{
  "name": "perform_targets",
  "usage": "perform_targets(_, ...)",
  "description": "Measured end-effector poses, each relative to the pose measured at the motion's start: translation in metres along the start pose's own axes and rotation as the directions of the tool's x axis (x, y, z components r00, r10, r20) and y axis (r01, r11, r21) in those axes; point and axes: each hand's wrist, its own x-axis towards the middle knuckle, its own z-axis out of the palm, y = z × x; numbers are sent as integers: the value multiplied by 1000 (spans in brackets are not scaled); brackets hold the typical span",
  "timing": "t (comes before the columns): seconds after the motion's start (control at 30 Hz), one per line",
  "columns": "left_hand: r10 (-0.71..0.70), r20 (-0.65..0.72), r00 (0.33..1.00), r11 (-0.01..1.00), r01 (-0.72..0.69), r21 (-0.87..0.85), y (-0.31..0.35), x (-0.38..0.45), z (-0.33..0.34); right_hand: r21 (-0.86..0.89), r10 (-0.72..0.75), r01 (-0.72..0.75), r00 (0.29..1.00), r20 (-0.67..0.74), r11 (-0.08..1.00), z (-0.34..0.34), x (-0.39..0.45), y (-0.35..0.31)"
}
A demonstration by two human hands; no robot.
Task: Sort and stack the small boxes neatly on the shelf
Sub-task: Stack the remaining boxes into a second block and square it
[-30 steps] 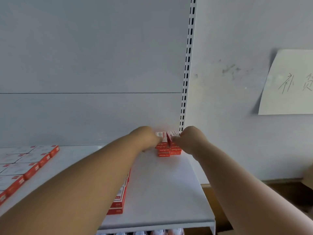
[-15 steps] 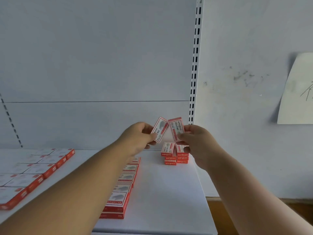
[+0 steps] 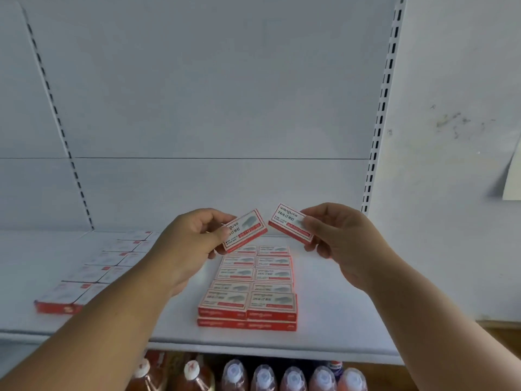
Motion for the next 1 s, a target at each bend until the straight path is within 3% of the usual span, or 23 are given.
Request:
perform_targets(0.13, -34, 50, 998, 991, 27, 132, -20, 5, -13, -214, 71, -86, 994, -79, 973, 21, -2, 10)
perform_targets(0.27, -92, 119, 989, 976, 65, 209, -36, 13, -12, -443, 172, -208, 978, -119, 872, 35, 0, 20)
perform_targets(0.4, -165, 209, 964, 960, 107, 260, -50, 11, -6, -528, 260, -288, 957, -128, 799, 45, -5, 26)
perform_targets(0.77, -117, 289, 950, 945, 17, 325, -55, 7, -8, -672, 266, -218, 963, -32, 708, 57, -16, 21)
perform_targets(1.0, -74, 293, 953, 906, -59, 419, -45, 10, -7, -752, 184, -165, 981, -59, 638, 55, -15, 23)
